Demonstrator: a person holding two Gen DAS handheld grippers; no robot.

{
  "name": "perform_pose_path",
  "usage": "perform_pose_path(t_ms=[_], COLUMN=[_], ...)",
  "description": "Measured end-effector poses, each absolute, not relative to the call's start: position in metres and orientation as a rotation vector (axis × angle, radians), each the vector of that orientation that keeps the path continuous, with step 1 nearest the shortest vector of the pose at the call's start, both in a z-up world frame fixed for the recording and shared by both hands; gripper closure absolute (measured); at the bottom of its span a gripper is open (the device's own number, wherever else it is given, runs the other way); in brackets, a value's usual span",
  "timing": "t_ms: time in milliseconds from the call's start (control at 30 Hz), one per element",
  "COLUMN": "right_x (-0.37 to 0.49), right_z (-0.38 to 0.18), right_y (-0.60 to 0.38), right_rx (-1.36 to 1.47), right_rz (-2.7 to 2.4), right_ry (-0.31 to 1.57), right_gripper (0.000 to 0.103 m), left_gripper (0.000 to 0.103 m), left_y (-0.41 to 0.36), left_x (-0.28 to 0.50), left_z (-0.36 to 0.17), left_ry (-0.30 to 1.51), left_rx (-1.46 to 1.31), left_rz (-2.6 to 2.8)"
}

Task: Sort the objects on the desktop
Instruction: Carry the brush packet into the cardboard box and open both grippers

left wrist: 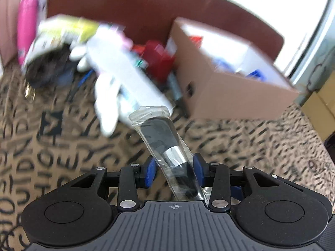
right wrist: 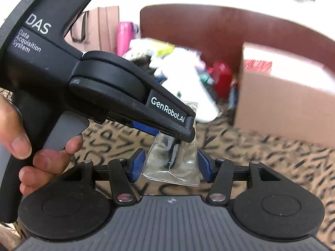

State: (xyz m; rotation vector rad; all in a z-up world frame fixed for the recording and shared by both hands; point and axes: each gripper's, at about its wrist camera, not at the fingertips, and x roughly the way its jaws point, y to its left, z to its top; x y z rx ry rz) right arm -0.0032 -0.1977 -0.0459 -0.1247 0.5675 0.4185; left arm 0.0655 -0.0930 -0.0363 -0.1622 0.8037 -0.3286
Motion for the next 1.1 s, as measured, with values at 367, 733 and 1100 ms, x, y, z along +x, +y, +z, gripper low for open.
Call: perform_pose_path(t_ms=[367,733,1100], right_x=[0.016,0.091,0.171], right_z=[0.025,0.049,0.026], right_y=[-0.248,-0.318,-0.364], right_rx=[-0.165,-0.146,-0.191], right_rz=[0.274,0.116,0.059], right_ry=[0.352,0.338,0.492], right_gripper=[0.044,0.043,0.043], left_gripper=[0.065,0.062,0.06], left_y=[-0.161,-0.246,-0.297], left_x=[0.104,0.192,0.278], left_z=[0.049,0.067,0.025], left_ry=[0.6,0.632,0.767], left_rx=[-0.138,-0.153,-0.177], left_rz=[-0.453,-0.594,-0.637])
